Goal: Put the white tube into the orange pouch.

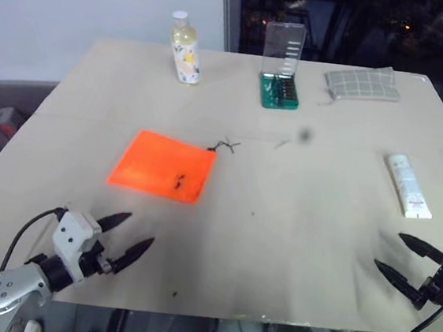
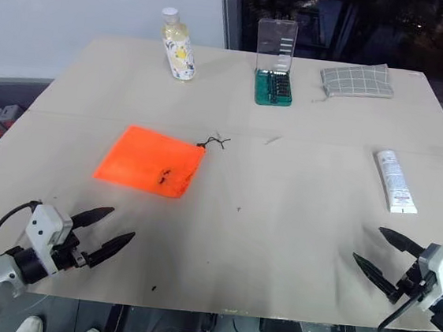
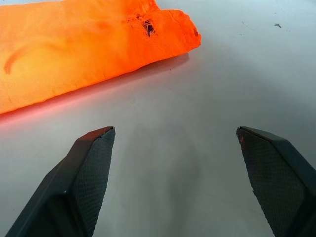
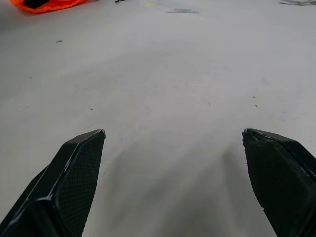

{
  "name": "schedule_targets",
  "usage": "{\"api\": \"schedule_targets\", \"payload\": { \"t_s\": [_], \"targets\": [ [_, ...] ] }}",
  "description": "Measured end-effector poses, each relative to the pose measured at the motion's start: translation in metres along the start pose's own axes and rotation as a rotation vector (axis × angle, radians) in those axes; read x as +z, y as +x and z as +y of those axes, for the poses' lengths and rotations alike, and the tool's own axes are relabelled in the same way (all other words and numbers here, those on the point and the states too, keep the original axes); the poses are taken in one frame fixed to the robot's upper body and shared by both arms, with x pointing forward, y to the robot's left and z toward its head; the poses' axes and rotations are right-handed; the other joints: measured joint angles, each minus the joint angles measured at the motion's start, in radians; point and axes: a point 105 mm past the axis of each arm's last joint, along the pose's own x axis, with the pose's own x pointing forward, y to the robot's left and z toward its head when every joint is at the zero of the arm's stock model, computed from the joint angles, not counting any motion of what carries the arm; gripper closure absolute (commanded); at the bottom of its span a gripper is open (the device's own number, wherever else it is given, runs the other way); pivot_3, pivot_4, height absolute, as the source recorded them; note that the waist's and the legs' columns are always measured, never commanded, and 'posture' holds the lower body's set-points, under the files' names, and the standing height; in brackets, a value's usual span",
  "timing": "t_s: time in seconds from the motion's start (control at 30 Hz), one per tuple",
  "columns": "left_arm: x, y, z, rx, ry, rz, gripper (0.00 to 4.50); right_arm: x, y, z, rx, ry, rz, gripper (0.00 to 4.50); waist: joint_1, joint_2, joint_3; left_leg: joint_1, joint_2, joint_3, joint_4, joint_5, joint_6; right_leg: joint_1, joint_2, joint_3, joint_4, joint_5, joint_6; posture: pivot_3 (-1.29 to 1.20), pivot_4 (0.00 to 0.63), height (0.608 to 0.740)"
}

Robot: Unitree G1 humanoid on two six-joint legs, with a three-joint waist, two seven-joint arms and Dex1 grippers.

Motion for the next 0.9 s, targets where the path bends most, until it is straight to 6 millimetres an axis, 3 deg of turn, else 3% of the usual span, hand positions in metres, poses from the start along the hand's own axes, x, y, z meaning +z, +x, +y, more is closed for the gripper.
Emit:
{"api": "schedule_targets", "payload": {
  "t_s": [0.27, 0.9],
  "targets": [
    [0.003, 0.013, 0.003, -0.025, -0.026, -0.026, 0.34, 0.004, 0.003, 0.002, -0.012, -0.026, -0.009, 0.0, 0.004, 0.0, 0.0, 0.0, 0.0, 0.001, 0.004, 0.0, 0.0, 0.0, 0.0, 0.0, 0.004, 0.0, 0.0, 0.0, 0.15, 0.74],
    [0.003, 0.018, -0.003, -0.042, -0.089, -0.022, 0.34, 0.008, 0.007, 0.009, -0.003, -0.03, -0.004, 0.0, 0.002, -0.003, 0.002, -0.001, 0.001, 0.0, 0.012, 0.0, 0.0, 0.0, -0.004, 0.001, 0.009, -0.002, -0.004, 0.0, 0.15, 0.74]
  ]
}}
